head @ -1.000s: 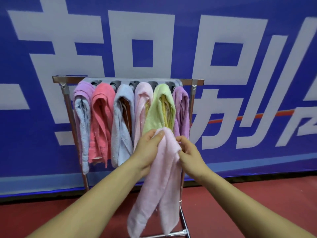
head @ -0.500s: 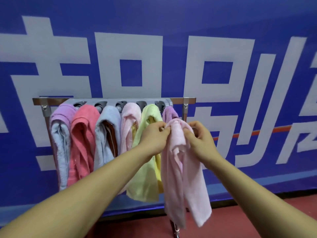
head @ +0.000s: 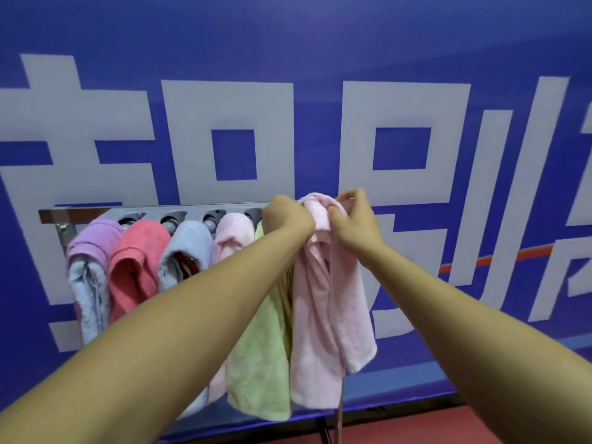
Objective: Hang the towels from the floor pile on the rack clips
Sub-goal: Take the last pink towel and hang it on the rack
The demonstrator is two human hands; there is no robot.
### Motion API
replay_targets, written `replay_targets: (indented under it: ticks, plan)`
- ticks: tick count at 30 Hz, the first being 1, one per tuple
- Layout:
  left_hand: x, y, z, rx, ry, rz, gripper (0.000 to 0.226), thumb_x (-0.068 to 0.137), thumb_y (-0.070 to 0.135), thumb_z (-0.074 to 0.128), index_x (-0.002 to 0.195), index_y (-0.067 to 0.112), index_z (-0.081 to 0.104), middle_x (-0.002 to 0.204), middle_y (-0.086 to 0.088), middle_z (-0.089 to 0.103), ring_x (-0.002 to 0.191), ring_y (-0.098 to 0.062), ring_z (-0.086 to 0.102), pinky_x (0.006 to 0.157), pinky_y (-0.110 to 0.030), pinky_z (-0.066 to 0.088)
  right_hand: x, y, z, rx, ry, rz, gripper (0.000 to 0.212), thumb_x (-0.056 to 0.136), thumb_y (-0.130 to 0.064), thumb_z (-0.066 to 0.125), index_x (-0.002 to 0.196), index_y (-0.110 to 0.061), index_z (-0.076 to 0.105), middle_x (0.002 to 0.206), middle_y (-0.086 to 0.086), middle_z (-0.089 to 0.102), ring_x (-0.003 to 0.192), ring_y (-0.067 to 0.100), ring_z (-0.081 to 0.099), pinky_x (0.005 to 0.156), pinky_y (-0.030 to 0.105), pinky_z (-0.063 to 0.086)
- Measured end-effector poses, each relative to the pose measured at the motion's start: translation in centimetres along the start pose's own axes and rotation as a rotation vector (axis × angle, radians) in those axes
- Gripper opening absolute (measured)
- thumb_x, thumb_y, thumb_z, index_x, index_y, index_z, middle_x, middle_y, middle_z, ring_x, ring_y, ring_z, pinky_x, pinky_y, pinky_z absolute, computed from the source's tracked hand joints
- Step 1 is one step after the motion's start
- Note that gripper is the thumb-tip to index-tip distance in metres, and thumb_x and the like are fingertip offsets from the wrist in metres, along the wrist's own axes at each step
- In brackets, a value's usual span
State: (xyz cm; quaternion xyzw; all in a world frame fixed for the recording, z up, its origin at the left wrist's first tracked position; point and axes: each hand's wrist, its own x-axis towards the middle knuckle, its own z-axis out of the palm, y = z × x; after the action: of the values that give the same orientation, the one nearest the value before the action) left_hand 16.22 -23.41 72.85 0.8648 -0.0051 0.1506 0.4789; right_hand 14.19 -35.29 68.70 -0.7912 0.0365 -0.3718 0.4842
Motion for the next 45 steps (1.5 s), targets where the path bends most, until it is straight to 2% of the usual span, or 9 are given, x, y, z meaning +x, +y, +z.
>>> replay_targets:
  ticks: [4,13,18,22,28,33,37,40,45]
  plan:
    - [0.8,0.3,0.1,0.021,0.094,-0.044,0.022,0.099,0.007,0.051,0.114,0.005,0.068,0.124,-0.013,0.068,0.114,-0.03,0.063,0.074,-0.03,0.037,2.0,0.2,1.1,-0.105,0.025,0.011,0.016,0.096,-0.022,0.049,0.106,-0.02,0.038,0.097,0.007,0.06,0.078,0.021,0.056,0.069,0.04,0.049]
    - [0.1,-1.3,2.9,-0.155,-0.201,-0.078,0.048,0.097,0.016,0.049,0.142,0.006,0.035,0.139,-0.018,0.056,0.125,-0.035,0.056,0.098,-0.036,0.043,2.7,4.7,2.9,-0.243,-0.139,0.149,0.007,0.09,-0.018,0.057,0.093,-0.024,0.055,0.093,0.001,0.064,0.085,0.023,0.057,0.069,0.034,0.046]
    - [0.1,-3.0,3.0,-0.245,-0.345,-0.005,0.049,0.1,0.04,0.036,0.141,0.015,0.048,0.134,-0.014,0.061,0.121,-0.035,0.057,0.104,-0.041,0.044,1.2,5.9,3.2,-0.132,-0.194,0.197,0.011,0.091,-0.021,0.058,0.096,-0.021,0.068,0.085,0.01,0.073,0.079,0.028,0.067,0.075,0.045,0.059]
    - [-0.5,-3.8,3.2,-0.581,-0.478,-0.097,0.053,0.101,0.049,0.036,0.126,0.01,0.063,0.113,-0.016,0.07,0.103,-0.032,0.068,0.095,-0.041,0.053,0.2,5.5,2.8,-0.04,-0.155,0.22,0.032,0.096,-0.028,0.042,0.088,-0.007,0.066,0.089,0.012,0.07,0.081,0.027,0.062,0.071,0.038,0.049]
    - [-1.9,-5.9,3.1,-0.85,-0.544,-0.134,0.055,0.105,0.052,0.033,0.098,0.013,0.07,0.085,-0.009,0.071,0.075,-0.017,0.068,0.075,-0.028,0.056,-1.4,4.5,2.4,0.007,-0.298,0.197,0.047,0.105,-0.05,0.036,0.138,-0.021,0.053,0.13,0.0,0.059,0.118,0.02,0.056,0.104,0.042,0.046]
    - [-4.2,-6.4,4.0,-0.72,-0.437,0.01,0.078,0.09,0.072,0.031,0.142,0.02,0.055,0.137,-0.003,0.062,0.125,-0.014,0.059,0.112,-0.037,0.044,-1.5,4.5,2.1,0.035,-0.288,0.154,0.044,0.106,-0.049,0.033,0.143,-0.028,0.046,0.138,-0.004,0.055,0.119,0.015,0.056,0.109,0.042,0.044]
    - [-4.6,-5.0,3.7,-0.946,-0.467,-0.095,0.05,0.106,0.047,0.037,0.128,0.011,0.064,0.122,-0.011,0.069,0.12,-0.021,0.063,0.101,-0.03,0.049,-1.5,4.3,2.7,-0.011,-0.317,0.132,0.049,0.105,-0.054,0.031,0.147,-0.032,0.043,0.142,-0.006,0.055,0.122,0.017,0.056,0.108,0.042,0.045]
    - [-3.5,-5.1,3.9,-1.104,-0.451,-0.193,0.054,0.105,0.045,0.041,0.134,0.004,0.061,0.135,-0.021,0.062,0.129,-0.029,0.058,0.114,-0.038,0.042,-1.3,4.0,3.1,-0.097,-0.314,0.132,0.052,0.105,-0.052,0.03,0.15,-0.029,0.04,0.144,-0.001,0.056,0.125,0.023,0.056,0.108,0.047,0.045]
    - [-3.2,-4.7,4.5,-1.139,-0.397,-0.129,0.047,0.105,0.043,0.043,0.126,0.008,0.065,0.112,-0.008,0.07,0.117,-0.02,0.062,0.113,-0.036,0.042,-0.5,4.1,3.7,-0.193,-0.202,-0.033,0.048,0.106,-0.055,0.024,0.15,-0.041,0.039,0.13,0.004,0.065,0.12,0.024,0.06,0.099,0.046,0.051]
